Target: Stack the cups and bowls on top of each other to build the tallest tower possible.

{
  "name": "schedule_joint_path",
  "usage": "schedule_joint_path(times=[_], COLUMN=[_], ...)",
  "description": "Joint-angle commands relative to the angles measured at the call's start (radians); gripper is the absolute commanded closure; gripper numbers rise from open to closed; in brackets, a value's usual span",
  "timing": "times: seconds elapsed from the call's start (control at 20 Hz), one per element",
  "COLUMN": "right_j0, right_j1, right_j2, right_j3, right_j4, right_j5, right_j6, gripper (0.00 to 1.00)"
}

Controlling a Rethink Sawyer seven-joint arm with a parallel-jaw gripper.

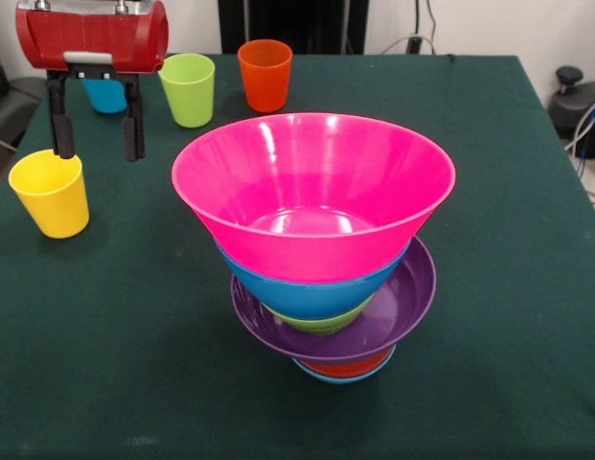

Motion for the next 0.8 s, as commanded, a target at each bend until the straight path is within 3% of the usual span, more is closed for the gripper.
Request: schedule_joint_path(times=[0.05,0.8], right_j0=[-0.006,-0.029], right_j1=[0.086,0.142], right_j2=[0.016,0.03], right_j3=[0.06,0.05], right_j4=[-0.002,-0.019], right_j5=[-0.038,-0.087], right_j6=[0.099,0.076], gripper=[0.0,0.0])
